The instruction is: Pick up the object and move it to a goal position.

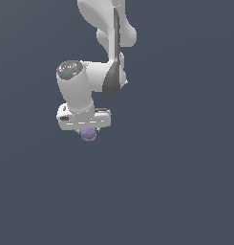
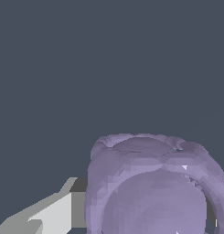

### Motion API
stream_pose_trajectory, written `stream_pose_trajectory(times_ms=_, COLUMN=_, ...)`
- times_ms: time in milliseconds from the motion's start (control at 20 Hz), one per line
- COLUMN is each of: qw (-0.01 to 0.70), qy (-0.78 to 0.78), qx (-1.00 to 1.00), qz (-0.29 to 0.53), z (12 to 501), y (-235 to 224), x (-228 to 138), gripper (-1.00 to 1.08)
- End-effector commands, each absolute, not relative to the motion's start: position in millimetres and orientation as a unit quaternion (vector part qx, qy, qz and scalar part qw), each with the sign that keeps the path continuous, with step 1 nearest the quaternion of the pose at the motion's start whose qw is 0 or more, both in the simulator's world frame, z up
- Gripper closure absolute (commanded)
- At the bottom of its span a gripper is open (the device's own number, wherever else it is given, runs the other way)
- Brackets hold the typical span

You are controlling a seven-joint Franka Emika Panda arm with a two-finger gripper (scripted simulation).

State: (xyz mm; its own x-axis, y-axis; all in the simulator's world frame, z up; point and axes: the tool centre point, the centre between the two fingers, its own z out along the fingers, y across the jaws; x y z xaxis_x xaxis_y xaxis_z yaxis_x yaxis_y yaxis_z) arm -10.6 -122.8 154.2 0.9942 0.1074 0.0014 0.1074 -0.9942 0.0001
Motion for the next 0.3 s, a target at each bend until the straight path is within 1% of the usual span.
stream_pose_trajectory(times_ms=0, qw=0.0, qy=0.054, qx=0.999, qz=0.0, z=163.2, y=-126.1, x=-8.7, gripper=1.08)
stream_pose_trajectory(times_ms=250, qw=0.0, qy=0.054, qx=0.999, qz=0.0, z=169.5, y=-128.6, x=-6.8, gripper=1.08)
